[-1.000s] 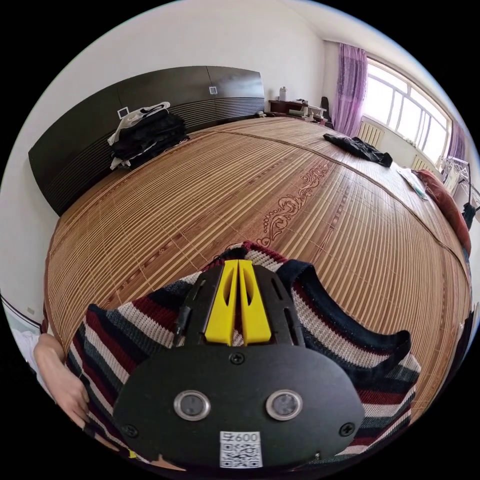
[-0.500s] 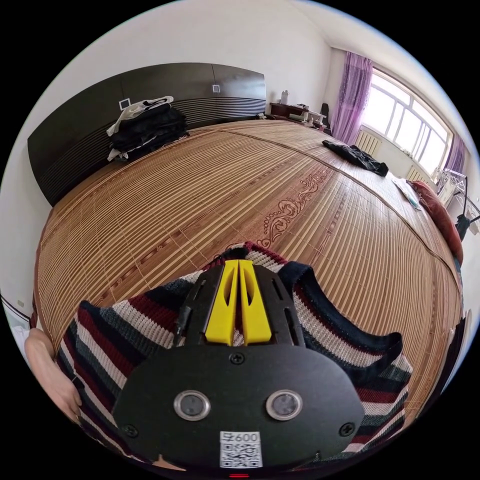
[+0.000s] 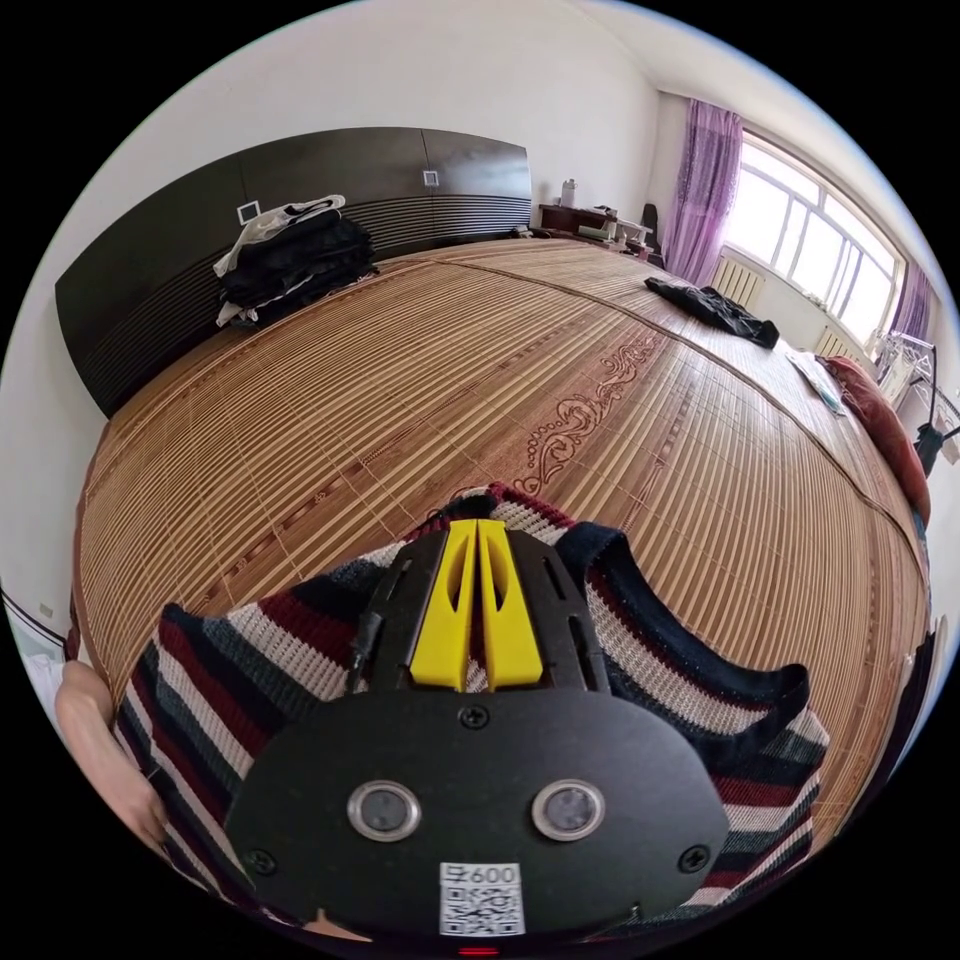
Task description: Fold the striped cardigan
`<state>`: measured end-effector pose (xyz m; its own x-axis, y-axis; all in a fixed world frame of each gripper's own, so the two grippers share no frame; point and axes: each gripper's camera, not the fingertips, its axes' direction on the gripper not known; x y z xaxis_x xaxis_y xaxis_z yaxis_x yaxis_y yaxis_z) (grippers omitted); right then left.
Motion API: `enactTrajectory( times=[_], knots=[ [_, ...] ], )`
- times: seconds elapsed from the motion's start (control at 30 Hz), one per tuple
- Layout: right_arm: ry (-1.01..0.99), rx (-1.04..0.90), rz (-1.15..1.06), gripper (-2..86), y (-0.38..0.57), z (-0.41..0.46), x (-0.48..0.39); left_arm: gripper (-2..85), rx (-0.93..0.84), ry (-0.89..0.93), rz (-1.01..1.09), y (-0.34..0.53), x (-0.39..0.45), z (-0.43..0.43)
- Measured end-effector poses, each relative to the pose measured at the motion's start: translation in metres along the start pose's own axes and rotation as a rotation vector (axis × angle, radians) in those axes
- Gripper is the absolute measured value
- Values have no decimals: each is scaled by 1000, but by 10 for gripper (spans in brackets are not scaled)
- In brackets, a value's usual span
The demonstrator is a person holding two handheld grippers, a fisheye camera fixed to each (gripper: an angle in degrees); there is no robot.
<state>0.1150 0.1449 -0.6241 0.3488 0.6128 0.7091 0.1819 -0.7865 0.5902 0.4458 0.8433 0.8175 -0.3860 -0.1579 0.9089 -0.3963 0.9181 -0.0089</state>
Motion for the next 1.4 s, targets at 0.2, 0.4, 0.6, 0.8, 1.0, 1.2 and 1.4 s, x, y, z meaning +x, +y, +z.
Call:
enactTrajectory(
  times=[0.2, 0.4, 0.6, 0.8, 1.0, 1.2, 1.4],
  knots=[
    [-4, -1, 2, -8, 0, 1, 3, 22, 154, 3, 0, 7, 11, -16],
    [-15, 0, 10, -8, -1, 2, 7, 77, -94, 93, -64, 18, 6, 27],
    [-15, 1, 11, -8, -1, 3, 9, 109, -238, 43, -197, 76, 19, -21],
    [-43, 1, 33, -8, -1, 5, 18, 126, -167, -397, -518, 189, 58, -123],
    [-56, 1, 43, -8, -1, 6, 22, 84, -186, -497, -496, 212, 80, -114],
    [-36, 1, 31, -8, -1, 7, 18, 66, -142, -513, -497, 217, 88, -108],
    [-58, 2, 45, -8, 0, 8, 24, 61, -196, -618, -518, 232, 102, -106]
  ],
)
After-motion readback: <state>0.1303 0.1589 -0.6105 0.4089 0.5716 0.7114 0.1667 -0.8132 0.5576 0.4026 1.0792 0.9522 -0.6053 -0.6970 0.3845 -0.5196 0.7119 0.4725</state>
